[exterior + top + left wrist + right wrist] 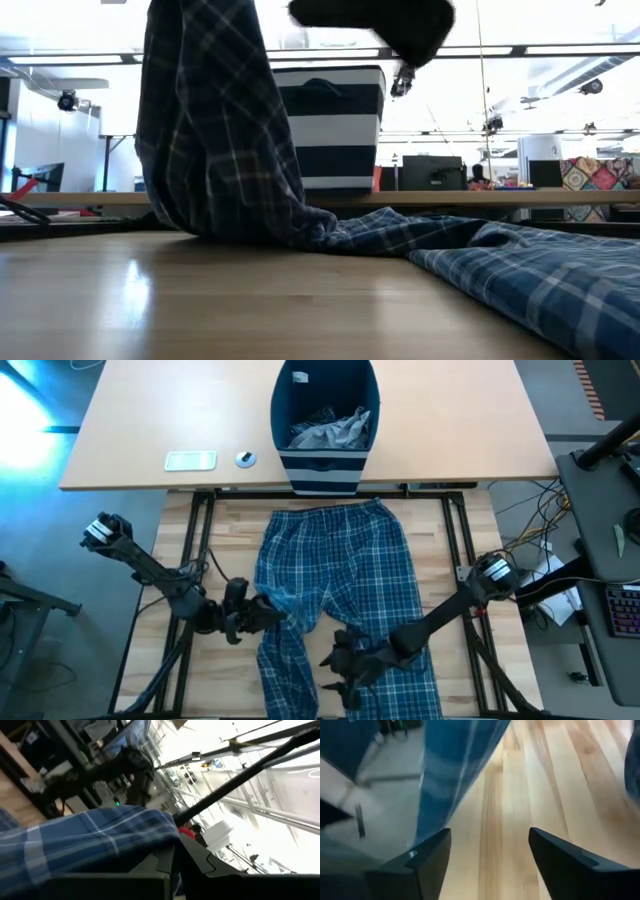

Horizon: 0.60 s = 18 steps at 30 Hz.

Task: Fold Laundry from Bin
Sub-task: Fold the blue patterned pants

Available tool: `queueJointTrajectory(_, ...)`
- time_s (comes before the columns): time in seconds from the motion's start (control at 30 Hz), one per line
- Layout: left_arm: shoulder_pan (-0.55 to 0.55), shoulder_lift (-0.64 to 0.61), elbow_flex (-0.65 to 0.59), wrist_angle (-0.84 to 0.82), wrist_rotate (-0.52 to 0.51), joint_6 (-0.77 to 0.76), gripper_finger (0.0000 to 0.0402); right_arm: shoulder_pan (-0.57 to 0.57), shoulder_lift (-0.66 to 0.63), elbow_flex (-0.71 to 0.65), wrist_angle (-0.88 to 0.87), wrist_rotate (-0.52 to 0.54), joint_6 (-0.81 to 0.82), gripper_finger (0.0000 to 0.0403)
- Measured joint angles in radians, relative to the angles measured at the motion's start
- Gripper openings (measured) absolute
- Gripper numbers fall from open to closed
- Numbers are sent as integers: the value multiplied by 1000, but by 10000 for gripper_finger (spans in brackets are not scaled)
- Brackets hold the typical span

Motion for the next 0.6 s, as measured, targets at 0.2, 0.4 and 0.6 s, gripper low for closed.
queueJointTrajectory(0.2,24,-8,26,-9,-23,75,0,25,10,76,25,126,58,280)
queueJointTrajectory(0.4,39,-11,42,-19,-21,126,0,5,33,81,38,238,129,248)
queueJointTrajectory(0.6,55,-14,42,-19,-21,143,0,-16,41,74,38,352,164,191)
